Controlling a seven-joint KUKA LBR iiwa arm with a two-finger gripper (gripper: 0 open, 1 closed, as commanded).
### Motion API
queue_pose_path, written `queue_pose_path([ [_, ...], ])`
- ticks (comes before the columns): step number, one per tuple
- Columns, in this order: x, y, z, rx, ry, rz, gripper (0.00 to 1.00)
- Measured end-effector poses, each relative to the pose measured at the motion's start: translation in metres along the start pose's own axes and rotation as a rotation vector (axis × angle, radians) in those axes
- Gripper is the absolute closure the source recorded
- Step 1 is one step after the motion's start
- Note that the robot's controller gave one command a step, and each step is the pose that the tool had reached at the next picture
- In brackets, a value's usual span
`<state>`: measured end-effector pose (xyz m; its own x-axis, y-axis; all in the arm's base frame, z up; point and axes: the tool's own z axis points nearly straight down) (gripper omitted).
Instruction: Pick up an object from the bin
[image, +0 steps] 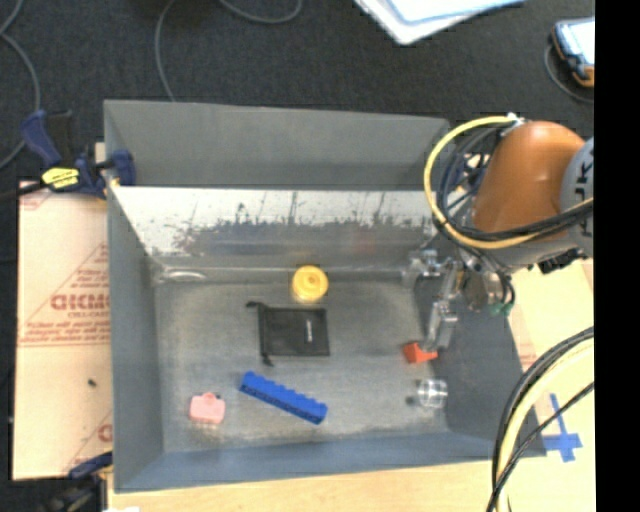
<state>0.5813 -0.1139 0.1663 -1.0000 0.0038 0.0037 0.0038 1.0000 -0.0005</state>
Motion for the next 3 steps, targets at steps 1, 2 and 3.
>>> queue_pose_path([
  [1, -0.002, 0.001, -0.005, 0.001, -0.008, -0.005, 0.00],
  [2, 0.022, -0.047, 0.097, -0.006, -0.001, -0.292, 0.00],
  [3, 0.040, -0.050, 0.020, 0.004, -0.010, -0.276, 0.00],
])
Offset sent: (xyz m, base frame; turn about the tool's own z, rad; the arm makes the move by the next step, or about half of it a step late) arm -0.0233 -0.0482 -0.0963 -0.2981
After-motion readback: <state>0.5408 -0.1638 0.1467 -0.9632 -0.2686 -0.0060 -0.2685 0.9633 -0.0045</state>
